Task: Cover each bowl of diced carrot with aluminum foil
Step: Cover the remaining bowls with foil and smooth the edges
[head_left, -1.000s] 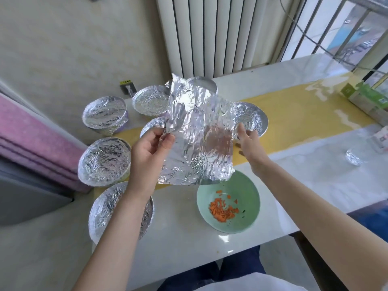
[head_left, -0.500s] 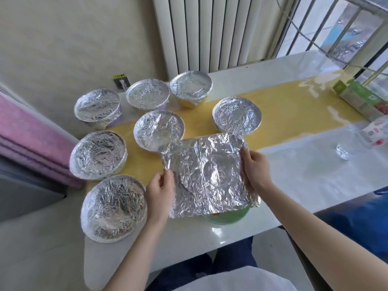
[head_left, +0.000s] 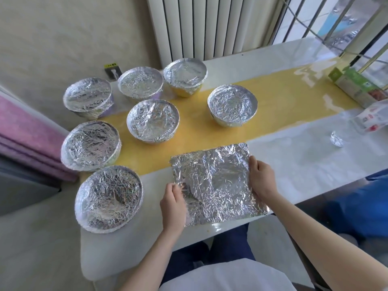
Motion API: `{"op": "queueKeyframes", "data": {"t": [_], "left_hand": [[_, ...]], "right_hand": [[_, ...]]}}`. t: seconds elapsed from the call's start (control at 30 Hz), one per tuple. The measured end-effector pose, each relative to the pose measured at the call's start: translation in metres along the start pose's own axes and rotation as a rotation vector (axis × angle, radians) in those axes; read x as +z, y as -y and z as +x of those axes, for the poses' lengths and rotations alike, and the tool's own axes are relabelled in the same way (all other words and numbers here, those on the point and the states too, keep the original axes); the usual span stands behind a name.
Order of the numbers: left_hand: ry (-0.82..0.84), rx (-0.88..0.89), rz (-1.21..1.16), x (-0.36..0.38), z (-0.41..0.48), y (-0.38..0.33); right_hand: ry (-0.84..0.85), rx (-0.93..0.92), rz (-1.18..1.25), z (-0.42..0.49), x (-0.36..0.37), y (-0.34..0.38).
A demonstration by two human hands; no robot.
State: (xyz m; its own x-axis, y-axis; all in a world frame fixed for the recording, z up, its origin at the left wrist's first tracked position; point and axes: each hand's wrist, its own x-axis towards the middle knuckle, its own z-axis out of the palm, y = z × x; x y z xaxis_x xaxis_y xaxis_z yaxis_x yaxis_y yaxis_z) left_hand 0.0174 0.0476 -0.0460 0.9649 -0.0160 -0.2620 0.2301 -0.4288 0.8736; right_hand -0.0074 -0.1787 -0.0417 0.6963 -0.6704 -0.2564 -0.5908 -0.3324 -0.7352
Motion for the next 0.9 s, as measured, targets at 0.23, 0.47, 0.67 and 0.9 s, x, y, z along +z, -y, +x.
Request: {"op": "queueKeyframes", "data": {"t": [0.23,0.47,0.67,0.9], "left_hand": [[-0.021,0.022,0.082,0.004,0.000,0.005],[-0.047,0.073,0.150,0.002,0.000,0.002],[-0.041,0.035,0.144,-0.004,0.003,0.004],[0.001,0.523,0.528,-0.004,-0.002,-0.023]], "right_hand": [[0.003,-0.032,-0.068,-0.004,-0.003,-0.005],[-0.024,-0.094,-0.180,-0.002,-0.005,-0.007],[-0.034,-0.135,-0.295,0.003,-0.007,0.001],[-0.042,-0.133,-0.366,0.006,-0.011,0.002]]}}
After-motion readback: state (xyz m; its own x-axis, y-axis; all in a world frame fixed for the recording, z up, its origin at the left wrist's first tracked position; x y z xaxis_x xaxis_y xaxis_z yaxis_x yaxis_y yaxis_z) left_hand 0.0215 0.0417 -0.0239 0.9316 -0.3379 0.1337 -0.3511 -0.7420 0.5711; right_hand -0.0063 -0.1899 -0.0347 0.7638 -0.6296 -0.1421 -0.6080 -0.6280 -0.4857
